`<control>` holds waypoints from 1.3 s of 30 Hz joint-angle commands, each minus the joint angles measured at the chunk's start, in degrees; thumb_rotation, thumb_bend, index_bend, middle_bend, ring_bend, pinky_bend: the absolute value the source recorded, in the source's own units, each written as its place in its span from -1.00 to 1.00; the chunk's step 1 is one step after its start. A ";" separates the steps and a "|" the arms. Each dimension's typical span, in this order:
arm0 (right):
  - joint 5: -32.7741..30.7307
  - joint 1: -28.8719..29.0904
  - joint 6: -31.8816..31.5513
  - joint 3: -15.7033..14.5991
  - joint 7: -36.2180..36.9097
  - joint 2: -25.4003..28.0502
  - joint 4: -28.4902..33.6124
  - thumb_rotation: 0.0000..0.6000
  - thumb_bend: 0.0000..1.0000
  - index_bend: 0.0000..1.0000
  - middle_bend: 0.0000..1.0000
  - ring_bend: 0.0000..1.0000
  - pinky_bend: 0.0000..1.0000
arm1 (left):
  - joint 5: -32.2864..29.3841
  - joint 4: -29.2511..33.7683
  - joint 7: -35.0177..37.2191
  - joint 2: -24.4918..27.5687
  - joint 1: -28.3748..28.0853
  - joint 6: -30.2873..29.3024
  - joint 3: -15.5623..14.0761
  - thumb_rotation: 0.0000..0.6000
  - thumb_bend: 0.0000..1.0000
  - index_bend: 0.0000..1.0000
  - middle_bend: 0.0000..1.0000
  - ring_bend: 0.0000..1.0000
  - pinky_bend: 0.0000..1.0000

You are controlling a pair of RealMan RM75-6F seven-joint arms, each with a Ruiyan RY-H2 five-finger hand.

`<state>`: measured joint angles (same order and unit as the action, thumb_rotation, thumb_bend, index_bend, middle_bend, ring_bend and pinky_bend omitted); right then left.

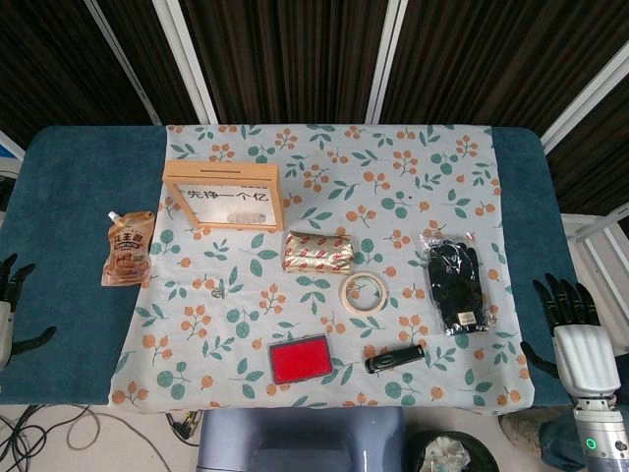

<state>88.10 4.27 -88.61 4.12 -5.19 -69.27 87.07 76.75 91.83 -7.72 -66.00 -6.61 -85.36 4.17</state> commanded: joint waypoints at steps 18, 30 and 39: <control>-0.66 -0.08 0.31 0.27 -0.26 0.37 0.35 1.00 -0.40 -1.00 -1.00 -1.00 -1.00 | 0.46 0.17 -0.70 0.00 0.21 0.81 0.08 1.00 -0.86 -0.68 -1.00 -1.00 -1.00; -1.68 -0.21 0.54 0.68 -0.42 0.66 0.38 1.00 -0.40 -1.00 -1.00 -1.00 -1.00 | 0.03 0.43 0.80 0.00 -1.41 4.41 0.63 1.00 -0.86 -0.63 -1.00 -1.00 -1.00; -2.10 -0.17 0.82 0.84 -0.41 0.53 0.23 1.00 -0.40 -1.00 -1.00 -1.00 -1.00 | -4.11 2.78 -5.10 0.60 -12.88 19.40 5.24 1.00 -0.86 -0.57 -1.00 -1.00 -1.00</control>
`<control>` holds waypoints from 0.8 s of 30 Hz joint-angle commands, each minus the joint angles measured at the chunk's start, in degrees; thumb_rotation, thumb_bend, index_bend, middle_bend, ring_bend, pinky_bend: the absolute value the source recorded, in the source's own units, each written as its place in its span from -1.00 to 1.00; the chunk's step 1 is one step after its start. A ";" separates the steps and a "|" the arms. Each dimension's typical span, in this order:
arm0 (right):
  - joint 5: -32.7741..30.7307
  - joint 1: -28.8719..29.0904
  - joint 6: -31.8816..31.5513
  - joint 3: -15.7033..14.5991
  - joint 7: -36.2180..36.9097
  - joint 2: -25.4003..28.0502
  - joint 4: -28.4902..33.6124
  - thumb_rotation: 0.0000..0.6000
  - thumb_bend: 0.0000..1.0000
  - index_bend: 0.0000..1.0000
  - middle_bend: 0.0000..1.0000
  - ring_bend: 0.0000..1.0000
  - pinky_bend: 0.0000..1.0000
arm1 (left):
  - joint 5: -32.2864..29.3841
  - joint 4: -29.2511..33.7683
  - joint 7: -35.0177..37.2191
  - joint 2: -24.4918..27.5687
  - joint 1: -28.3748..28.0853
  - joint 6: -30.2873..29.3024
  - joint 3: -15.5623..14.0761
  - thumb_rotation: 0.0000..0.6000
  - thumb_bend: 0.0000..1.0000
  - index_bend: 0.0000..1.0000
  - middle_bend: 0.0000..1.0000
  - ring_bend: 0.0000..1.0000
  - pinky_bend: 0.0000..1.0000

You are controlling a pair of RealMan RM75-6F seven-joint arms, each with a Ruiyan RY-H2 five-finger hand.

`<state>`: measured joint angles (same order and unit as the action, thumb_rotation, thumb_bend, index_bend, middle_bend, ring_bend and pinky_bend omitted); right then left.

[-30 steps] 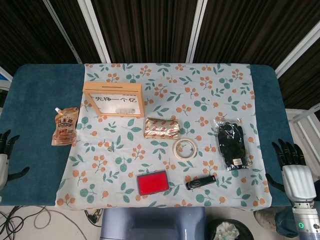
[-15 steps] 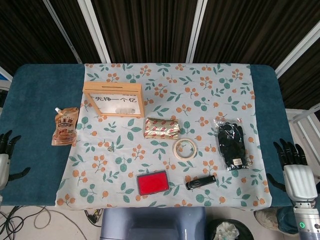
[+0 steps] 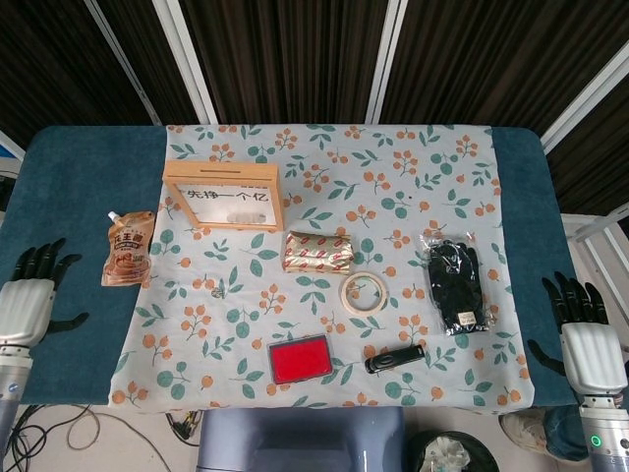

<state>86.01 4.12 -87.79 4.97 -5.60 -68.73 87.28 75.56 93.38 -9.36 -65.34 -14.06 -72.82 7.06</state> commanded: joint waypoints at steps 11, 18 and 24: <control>-0.80 0.04 0.59 0.17 0.10 -0.20 -0.35 1.00 -0.40 -1.00 -1.00 -1.00 -1.00 | -15.12 -2.62 -15.32 -8.67 -18.05 20.94 4.57 1.00 -0.86 -0.57 -1.00 -1.00 -1.00; -0.86 0.05 0.69 0.18 0.23 -0.22 -0.43 1.00 -0.40 -1.00 -1.00 -1.00 -1.00 | -20.04 -6.54 -19.47 -14.54 -22.21 22.81 4.26 1.00 -0.86 -0.54 -1.00 -1.00 -1.00; -1.21 0.03 0.72 0.38 0.33 -0.24 -0.61 1.00 -0.40 -1.00 -1.00 -1.00 -1.00 | -22.37 -9.53 -21.61 -18.42 -24.74 23.34 3.71 1.00 -0.86 -0.52 -1.00 -1.00 -1.00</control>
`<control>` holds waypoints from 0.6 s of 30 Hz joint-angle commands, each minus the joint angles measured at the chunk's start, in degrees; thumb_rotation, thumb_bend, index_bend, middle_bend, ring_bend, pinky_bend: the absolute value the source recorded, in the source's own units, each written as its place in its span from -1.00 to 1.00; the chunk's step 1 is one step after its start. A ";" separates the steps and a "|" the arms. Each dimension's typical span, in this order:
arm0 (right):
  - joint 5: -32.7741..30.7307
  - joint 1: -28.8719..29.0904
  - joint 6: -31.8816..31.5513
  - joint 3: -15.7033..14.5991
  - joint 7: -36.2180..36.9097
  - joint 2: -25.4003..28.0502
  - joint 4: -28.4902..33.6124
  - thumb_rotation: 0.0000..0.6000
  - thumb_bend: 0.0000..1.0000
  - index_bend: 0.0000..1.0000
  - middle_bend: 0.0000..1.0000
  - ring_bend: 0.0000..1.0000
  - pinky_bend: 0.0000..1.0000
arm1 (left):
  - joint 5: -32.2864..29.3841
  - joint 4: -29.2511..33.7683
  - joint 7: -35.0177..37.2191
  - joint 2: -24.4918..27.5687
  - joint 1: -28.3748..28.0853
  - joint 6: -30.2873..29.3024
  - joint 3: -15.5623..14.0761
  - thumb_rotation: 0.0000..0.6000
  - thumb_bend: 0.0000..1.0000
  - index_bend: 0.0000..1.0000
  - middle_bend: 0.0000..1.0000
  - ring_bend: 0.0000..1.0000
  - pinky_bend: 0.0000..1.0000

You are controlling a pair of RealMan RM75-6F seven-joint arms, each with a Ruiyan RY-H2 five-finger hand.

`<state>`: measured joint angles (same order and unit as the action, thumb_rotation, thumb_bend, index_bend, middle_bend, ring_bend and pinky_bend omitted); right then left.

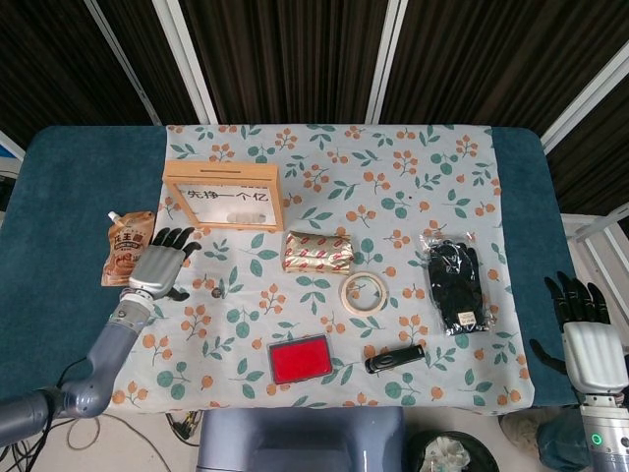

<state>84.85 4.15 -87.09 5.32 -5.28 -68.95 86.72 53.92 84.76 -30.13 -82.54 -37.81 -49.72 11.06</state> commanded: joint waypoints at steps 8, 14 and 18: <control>-0.30 0.06 0.25 0.10 0.07 -0.14 -0.28 1.00 -0.40 -1.00 -1.00 -1.00 -1.00 | -1.67 -3.27 -2.23 -4.70 -3.34 -0.44 -0.57 1.00 -0.86 -0.51 -1.00 -1.00 -1.00; -0.47 0.04 0.19 0.25 0.23 -0.09 -0.29 1.00 -0.40 -1.00 -1.00 -1.00 -1.00 | -2.44 -4.44 -3.55 -6.26 -4.37 -0.80 -1.25 1.00 -0.86 -0.51 -1.00 -1.00 -1.00; -0.53 0.06 0.16 0.35 0.29 -0.08 -0.27 1.00 -0.40 -1.00 -1.00 -1.00 -1.00 | -2.95 -5.45 -4.20 -7.45 -5.02 -1.00 -1.74 1.00 -0.86 -0.51 -1.00 -1.00 -1.00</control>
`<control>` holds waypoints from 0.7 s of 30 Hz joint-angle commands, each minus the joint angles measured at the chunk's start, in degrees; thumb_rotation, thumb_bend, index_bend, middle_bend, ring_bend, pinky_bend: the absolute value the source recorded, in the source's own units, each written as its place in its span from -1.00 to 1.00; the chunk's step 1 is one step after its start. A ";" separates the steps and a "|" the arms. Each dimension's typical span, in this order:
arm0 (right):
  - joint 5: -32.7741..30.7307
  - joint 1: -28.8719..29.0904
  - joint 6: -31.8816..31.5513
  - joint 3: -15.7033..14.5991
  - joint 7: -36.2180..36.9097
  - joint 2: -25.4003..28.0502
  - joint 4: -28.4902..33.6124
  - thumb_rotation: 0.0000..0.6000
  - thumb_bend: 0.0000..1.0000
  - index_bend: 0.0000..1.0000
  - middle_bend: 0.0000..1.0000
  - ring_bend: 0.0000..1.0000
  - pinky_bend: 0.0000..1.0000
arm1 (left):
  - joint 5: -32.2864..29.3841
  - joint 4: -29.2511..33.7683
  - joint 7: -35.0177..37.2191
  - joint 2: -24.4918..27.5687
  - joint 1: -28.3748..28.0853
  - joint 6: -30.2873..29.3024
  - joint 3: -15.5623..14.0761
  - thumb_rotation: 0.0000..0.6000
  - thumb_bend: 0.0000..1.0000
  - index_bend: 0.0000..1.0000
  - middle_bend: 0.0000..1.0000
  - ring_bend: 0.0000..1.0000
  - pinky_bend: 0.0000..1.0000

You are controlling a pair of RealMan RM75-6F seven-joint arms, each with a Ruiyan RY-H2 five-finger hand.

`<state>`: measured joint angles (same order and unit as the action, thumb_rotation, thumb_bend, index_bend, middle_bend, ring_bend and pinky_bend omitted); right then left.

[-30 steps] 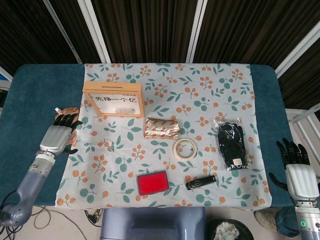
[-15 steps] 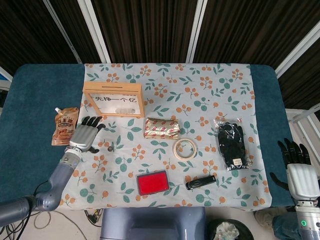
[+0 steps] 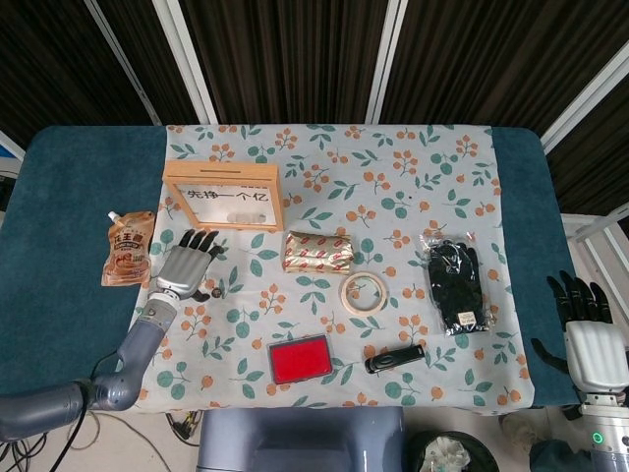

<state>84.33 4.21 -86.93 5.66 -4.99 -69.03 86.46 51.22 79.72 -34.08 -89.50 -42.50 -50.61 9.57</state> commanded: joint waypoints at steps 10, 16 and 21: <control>-0.20 0.11 0.15 0.15 0.02 -0.09 -0.11 1.00 -0.40 -1.00 -1.00 -1.00 -1.00 | -0.82 -1.99 -0.92 -2.31 -1.53 -0.39 -0.83 1.00 -0.86 -0.51 -1.00 -1.00 -1.00; -0.30 0.16 0.16 0.26 -0.03 -0.15 -0.11 1.00 -0.40 -1.00 -1.00 -1.00 -1.00 | -0.98 -2.51 -1.33 -3.04 -2.10 -0.74 -1.21 1.00 -0.86 -0.51 -1.00 -1.00 -1.00; -0.38 0.13 0.08 0.32 -0.06 -0.14 -0.06 1.00 -0.40 -1.00 -1.00 -1.00 -1.00 | -1.24 -2.58 -1.69 -3.21 -2.29 -0.93 -1.62 1.00 -0.86 -0.51 -1.00 -1.00 -1.00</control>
<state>83.95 4.33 -86.86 5.98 -5.05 -69.17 86.40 49.99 77.14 -35.75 -92.69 -44.78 -51.53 7.96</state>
